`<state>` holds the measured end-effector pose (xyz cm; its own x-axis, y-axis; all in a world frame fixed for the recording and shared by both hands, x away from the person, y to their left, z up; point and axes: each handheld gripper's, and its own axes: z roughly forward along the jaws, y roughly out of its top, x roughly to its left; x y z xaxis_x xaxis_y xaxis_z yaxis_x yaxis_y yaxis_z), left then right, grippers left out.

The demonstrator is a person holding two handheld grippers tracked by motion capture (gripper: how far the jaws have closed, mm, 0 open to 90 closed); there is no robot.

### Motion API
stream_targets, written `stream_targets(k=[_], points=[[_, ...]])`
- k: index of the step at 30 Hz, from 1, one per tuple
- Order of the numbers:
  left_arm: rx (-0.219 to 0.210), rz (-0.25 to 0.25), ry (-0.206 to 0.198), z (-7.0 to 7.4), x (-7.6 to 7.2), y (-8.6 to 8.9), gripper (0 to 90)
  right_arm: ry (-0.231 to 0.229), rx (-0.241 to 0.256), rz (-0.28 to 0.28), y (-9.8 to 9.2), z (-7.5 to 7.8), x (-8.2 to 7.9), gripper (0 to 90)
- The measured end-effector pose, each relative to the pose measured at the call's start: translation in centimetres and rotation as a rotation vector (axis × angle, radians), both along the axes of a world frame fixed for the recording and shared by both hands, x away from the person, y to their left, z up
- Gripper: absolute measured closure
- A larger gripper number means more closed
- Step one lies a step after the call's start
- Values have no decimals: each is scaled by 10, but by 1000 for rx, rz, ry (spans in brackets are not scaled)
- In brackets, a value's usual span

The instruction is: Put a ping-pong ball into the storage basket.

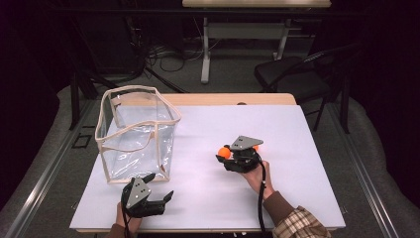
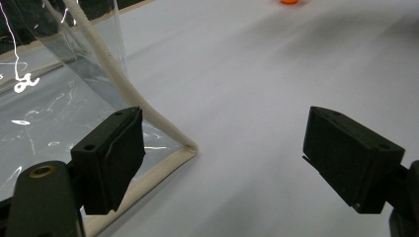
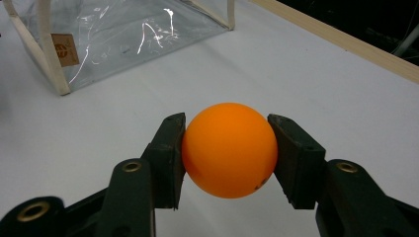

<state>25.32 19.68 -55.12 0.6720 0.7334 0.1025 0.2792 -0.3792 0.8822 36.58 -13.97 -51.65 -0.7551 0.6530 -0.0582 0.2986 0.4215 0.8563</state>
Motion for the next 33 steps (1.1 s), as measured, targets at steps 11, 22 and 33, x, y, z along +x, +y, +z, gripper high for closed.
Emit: stream_targets(k=[11,22,33], points=[[-1,-1,4,0,0,0,160,2,11,4,8,1,7,509],[-1,-1,1,0,0,0,160,-5,13,5,14,3,10,509],[-4,2,0,0,1,0,160,-16,22,13,22,6,16,509]])
